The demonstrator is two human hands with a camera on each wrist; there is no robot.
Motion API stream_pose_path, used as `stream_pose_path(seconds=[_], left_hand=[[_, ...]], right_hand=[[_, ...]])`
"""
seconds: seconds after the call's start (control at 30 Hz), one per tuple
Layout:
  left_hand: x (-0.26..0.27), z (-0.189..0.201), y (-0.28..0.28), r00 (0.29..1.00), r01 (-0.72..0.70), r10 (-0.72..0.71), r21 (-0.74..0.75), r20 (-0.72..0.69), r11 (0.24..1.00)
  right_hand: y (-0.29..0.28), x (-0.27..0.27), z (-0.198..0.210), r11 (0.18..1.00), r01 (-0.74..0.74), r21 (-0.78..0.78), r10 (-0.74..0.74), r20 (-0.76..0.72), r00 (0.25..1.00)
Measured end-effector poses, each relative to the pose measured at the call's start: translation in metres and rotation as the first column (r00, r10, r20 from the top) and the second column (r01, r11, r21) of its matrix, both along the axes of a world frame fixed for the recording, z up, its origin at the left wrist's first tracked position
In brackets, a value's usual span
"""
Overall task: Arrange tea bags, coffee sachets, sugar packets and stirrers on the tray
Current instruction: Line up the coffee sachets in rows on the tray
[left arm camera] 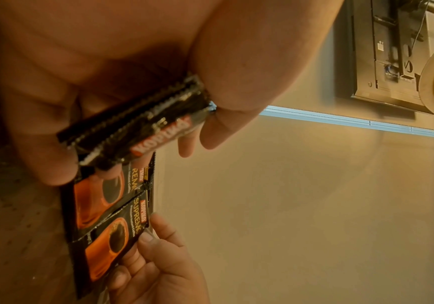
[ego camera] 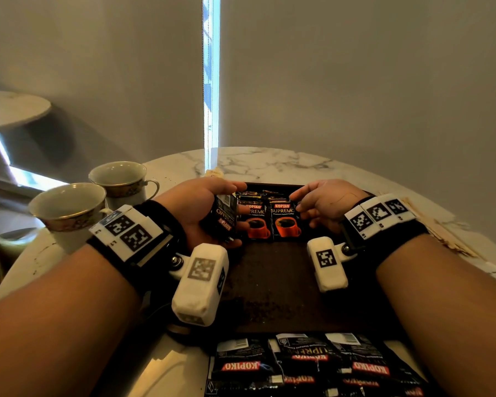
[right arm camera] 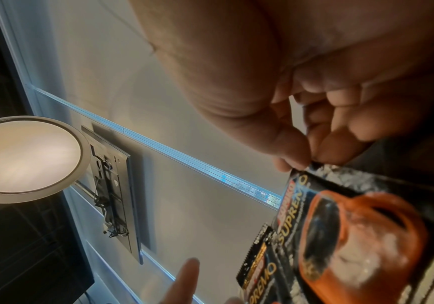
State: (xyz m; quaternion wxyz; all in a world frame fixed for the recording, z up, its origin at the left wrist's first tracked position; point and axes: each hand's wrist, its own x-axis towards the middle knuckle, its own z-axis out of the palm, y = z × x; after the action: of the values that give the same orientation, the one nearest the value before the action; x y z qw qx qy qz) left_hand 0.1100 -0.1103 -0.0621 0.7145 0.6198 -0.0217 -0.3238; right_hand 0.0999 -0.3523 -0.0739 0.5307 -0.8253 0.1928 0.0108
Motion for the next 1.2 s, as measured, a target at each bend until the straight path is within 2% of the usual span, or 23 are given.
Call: stream_pose_path(seconds=[0.5,0.7,0.83,1.0,1.1,1.2], left_hand=[[0.001,-0.002,0.001,1.000,0.005,-0.005,-0.010,-0.005,1.000],[0.000,0.001,0.001,0.999,-0.021,0.018,-0.055,-0.045,0.998],[-0.001,0.002,0.002,0.996,-0.014,0.004,-0.111,-0.088,0.994],[-0.001,0.003,0.005,0.993,-0.071,0.051,-0.195,-0.109,0.978],[0.000,0.002,0.006,0.988,-0.114,0.080,-0.279,-0.128,0.953],[-0.002,0.005,0.004,0.988,-0.151,0.130,-0.319,-0.086,0.936]], right_hand=[[0.001,-0.001,0.001,1.000,-0.008,0.009,0.009,-0.028,1.000],[0.002,-0.002,0.010,0.996,-0.012,-0.084,0.014,0.015,1.000],[0.003,-0.005,0.023,0.969,-0.025,-0.248,0.042,0.064,0.997],[0.003,-0.008,0.033,0.972,-0.016,-0.234,0.042,0.108,0.993],[0.011,-0.015,0.043,0.983,-0.085,-0.164,0.118,0.203,0.972],[0.029,-0.030,0.055,0.955,-0.287,-0.077,0.296,0.314,0.902]])
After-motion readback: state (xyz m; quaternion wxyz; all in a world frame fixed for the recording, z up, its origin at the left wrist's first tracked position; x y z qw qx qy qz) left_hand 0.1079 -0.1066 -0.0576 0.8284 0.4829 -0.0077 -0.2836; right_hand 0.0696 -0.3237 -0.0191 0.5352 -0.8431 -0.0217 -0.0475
